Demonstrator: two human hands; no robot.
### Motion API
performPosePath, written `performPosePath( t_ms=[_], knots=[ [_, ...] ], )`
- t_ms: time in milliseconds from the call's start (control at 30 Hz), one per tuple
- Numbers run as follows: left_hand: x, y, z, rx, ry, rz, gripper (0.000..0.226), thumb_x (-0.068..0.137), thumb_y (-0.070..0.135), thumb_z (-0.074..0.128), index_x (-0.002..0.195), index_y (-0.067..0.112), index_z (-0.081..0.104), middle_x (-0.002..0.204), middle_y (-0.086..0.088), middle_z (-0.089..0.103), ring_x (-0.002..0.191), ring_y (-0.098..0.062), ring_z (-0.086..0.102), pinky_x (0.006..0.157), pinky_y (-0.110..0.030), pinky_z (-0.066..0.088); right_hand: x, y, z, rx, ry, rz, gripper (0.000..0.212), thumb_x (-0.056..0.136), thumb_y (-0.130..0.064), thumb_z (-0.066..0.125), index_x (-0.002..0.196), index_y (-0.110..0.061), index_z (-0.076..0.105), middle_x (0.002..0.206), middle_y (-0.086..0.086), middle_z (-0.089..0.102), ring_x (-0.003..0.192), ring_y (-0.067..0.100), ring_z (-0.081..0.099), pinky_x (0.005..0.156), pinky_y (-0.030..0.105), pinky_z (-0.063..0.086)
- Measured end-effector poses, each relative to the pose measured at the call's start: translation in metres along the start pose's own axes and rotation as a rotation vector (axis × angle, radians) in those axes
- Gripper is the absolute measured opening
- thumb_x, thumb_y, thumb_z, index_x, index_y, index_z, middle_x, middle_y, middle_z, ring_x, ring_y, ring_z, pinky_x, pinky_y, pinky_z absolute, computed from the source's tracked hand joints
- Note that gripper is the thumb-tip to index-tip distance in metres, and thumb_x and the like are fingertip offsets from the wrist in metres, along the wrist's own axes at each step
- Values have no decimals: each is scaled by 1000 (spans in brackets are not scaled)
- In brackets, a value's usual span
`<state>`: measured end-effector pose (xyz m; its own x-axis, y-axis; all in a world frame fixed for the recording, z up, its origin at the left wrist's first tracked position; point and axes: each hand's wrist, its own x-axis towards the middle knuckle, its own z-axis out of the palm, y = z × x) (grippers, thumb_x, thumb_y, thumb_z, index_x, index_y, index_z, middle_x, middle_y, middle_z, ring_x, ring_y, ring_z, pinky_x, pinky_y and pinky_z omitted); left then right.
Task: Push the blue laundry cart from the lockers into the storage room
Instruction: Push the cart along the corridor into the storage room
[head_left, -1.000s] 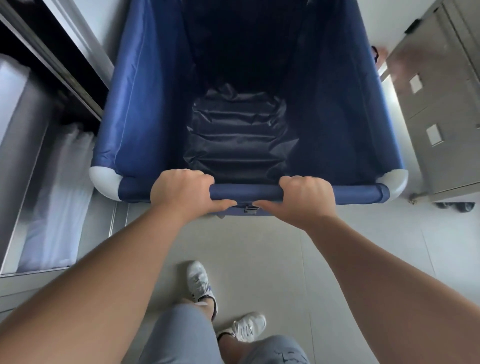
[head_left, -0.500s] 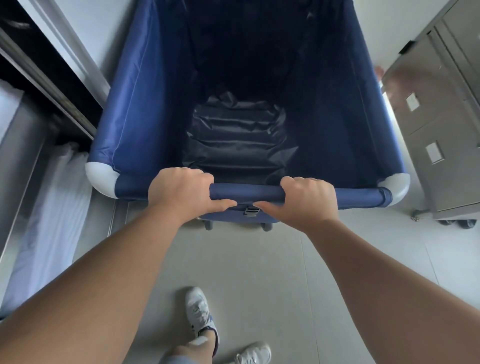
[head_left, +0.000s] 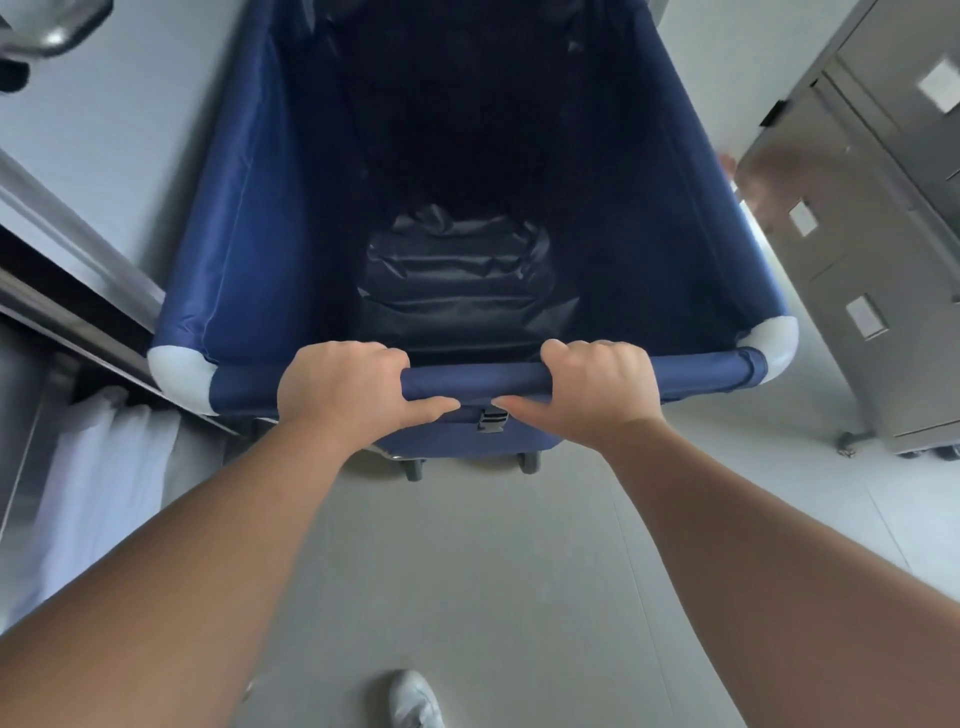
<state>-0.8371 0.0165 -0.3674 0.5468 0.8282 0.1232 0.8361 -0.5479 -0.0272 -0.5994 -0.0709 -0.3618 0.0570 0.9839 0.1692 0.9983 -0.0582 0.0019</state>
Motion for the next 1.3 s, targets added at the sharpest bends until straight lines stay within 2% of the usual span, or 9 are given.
performPosePath(
  t_ms=[400, 533, 767, 933, 1133, 1300],
  knots=[
    [96, -40, 17, 22, 30, 29, 72, 63, 94, 21, 61, 30, 54, 54, 10, 48, 48, -15, 49, 45, -23, 25, 97, 13, 20, 2, 12, 18, 67, 67, -86, 35, 59, -21, 37, 43, -9, 36, 36, 15, 34, 43, 23, 16],
    [136, -53, 18, 23, 25, 25, 69, 63, 93, 22, 59, 30, 49, 52, 10, 45, 47, -15, 45, 45, -24, 20, 139, 22, 26, -8, 2, 6, 67, 69, -87, 32, 60, -21, 40, 44, -9, 38, 36, 14, 35, 42, 23, 18],
    [219, -69, 28, 22, 0, 8, 71, 63, 94, 19, 60, 30, 48, 55, 10, 47, 49, -13, 47, 46, -26, 25, 220, 50, 37, 31, 10, -17, 65, 71, -84, 32, 58, -21, 31, 42, -9, 30, 35, 10, 23, 43, 23, 13],
    [281, -76, 33, 17, 34, 10, 73, 63, 92, 17, 59, 27, 50, 53, 9, 46, 48, -17, 46, 46, -27, 27, 280, 75, 47, 18, 9, -30, 64, 71, -85, 29, 59, -22, 24, 44, -8, 32, 36, 13, 29, 43, 25, 16],
    [360, -93, 43, 24, 46, 11, 67, 62, 91, 20, 54, 27, 38, 48, 9, 37, 43, -16, 40, 45, -24, 22, 358, 101, 64, 15, 33, -42, 67, 71, -85, 31, 59, -19, 31, 44, -7, 29, 35, 16, 30, 42, 25, 17],
    [434, -114, 54, 30, 33, 4, 70, 61, 93, 18, 56, 26, 39, 51, 8, 41, 44, -13, 39, 46, -25, 20, 432, 121, 80, 3, 50, -36, 68, 71, -86, 34, 58, -19, 31, 42, -7, 32, 34, 13, 26, 43, 22, 14]
  ],
)
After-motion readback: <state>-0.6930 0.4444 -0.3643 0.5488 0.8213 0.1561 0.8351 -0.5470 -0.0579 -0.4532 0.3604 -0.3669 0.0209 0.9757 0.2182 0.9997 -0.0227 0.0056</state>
